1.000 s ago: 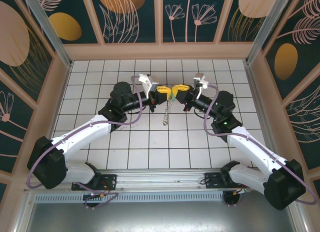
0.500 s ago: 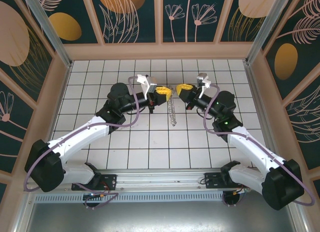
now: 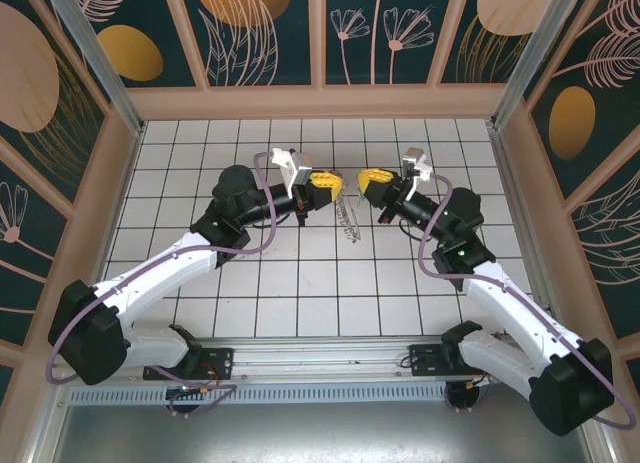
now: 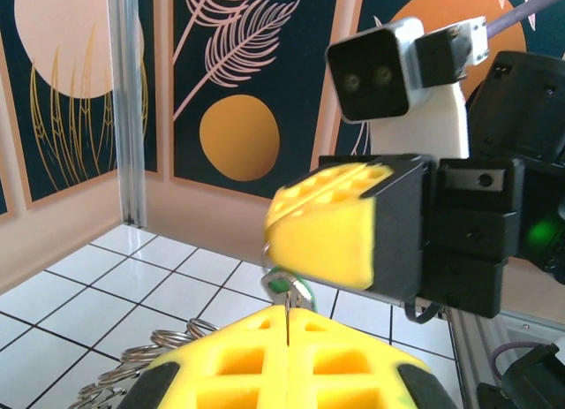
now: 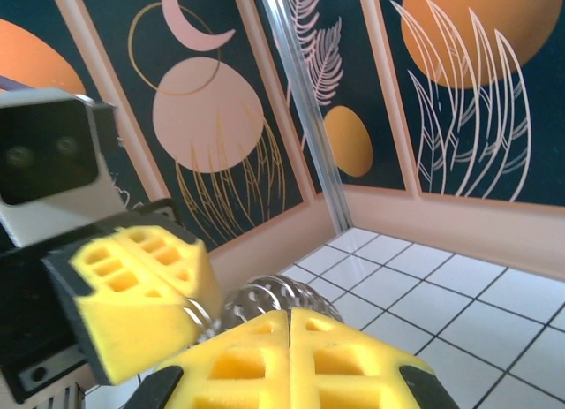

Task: Put the keys on the keyring

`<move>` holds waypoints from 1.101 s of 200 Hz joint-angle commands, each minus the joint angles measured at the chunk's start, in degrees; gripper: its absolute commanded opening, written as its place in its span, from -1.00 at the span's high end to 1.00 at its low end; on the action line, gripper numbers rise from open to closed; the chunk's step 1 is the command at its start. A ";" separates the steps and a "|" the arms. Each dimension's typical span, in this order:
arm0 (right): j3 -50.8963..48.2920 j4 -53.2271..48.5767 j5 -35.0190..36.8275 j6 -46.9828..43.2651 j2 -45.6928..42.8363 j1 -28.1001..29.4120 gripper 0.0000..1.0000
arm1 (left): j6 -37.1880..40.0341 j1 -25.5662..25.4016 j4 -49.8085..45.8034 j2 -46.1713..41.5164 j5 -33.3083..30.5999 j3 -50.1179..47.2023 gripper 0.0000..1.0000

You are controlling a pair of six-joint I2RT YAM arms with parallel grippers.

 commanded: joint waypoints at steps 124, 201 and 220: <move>3.61 0.81 -4.44 -0.59 1.09 2.91 1.00 | -0.27 -0.27 1.88 1.41 1.97 1.59 1.00; 2.98 0.20 -4.24 -0.90 1.04 3.93 1.00 | -0.37 -0.29 1.88 1.33 1.81 1.66 1.00; 2.66 0.25 -3.85 -1.00 1.10 3.93 1.00 | -0.34 -0.29 1.92 1.23 1.88 1.60 1.00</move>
